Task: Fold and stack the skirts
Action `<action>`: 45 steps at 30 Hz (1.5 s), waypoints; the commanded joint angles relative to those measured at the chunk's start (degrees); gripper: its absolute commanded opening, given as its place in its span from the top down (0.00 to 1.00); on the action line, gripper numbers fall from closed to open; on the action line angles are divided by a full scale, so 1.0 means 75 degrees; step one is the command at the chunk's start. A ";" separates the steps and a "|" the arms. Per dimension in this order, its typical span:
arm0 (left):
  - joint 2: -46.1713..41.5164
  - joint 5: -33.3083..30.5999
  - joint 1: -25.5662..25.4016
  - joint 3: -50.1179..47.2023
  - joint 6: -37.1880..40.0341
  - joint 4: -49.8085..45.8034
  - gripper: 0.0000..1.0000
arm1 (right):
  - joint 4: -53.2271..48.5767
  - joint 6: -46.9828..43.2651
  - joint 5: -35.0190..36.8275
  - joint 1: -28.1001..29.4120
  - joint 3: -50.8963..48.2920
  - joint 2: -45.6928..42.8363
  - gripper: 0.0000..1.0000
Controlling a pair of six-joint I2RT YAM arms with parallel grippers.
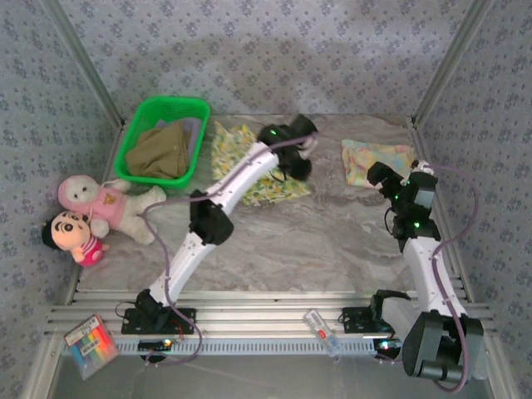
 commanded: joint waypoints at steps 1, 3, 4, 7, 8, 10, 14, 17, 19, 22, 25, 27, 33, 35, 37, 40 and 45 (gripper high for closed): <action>-0.0341 0.0660 -0.0355 0.0328 0.0502 -0.0768 0.56 | 0.0500 0.0152 -0.0772 0.0040 -0.0204 0.0333 0.00; -0.0700 0.0932 -0.0330 -0.0003 0.0370 -0.0465 0.44 | 0.0673 0.0073 -0.0978 0.0251 -0.0243 0.0608 0.00; -0.0965 0.1121 -0.0252 -0.0329 0.0267 -0.0185 0.41 | 0.0734 0.0039 -0.0981 0.0397 -0.0264 0.0744 0.00; -0.1813 0.1396 0.0021 -0.1594 -0.0166 0.0832 0.28 | 0.0687 -0.0043 -0.0840 0.0914 -0.0188 0.1261 0.00; -0.2093 0.1387 0.0159 -0.2048 -0.0347 0.1217 0.22 | 0.0727 -0.0043 -0.0786 0.1065 -0.0176 0.1441 0.00; -0.2563 0.1227 0.0396 -0.2890 -0.0697 0.1812 0.13 | 0.1057 -0.0151 -0.0669 0.1438 -0.0222 0.1775 0.00; -0.3360 0.0770 0.0952 -0.4461 -0.1485 0.2859 0.00 | 0.1087 -0.1323 -0.0832 0.2245 0.0254 0.2706 0.02; -0.3827 0.0584 0.1424 -0.5510 -0.2255 0.3528 0.00 | 0.0056 -0.1910 -0.0441 0.2669 0.1299 0.3839 0.02; -0.4101 0.0550 0.1745 -0.6149 -0.2730 0.3891 0.00 | -0.0381 -0.2189 -0.0035 0.2852 0.1919 0.4495 0.05; -0.4441 0.0555 0.2186 -0.7075 -0.3250 0.4295 0.00 | -0.1005 -0.2372 0.0836 0.3024 0.2927 0.5561 0.06; -0.4778 0.0606 0.2513 -0.7830 -0.3502 0.4570 0.00 | -0.1498 -0.2763 0.0843 0.3068 0.3822 0.6478 0.06; -0.4948 0.0545 0.2656 -0.8205 -0.3568 0.4571 0.00 | -0.2040 -0.3011 0.0559 0.3080 0.4526 0.7036 0.07; -0.5358 0.0386 0.3037 -0.9039 -0.3757 0.4975 0.00 | -0.3770 -0.3505 -0.0031 0.3256 0.6389 0.8496 0.16; -0.5432 0.0403 0.3162 -0.9181 -0.3827 0.5052 0.00 | -0.4166 -0.3720 -0.0112 0.3406 0.6749 0.8725 0.32; -0.5486 0.0408 0.3249 -0.9238 -0.3835 0.5059 0.00 | -0.4236 -0.4045 -0.0203 0.3599 0.6747 0.8506 0.56; -0.5601 0.0344 0.3339 -0.9266 -0.3752 0.5029 0.00 | -0.4256 -0.4654 0.0278 0.4019 0.6459 0.7682 0.89; -0.5860 0.0143 0.3560 -0.9346 -0.3685 0.4986 0.00 | -0.5410 -0.6093 0.1575 0.4779 0.6328 0.6654 1.00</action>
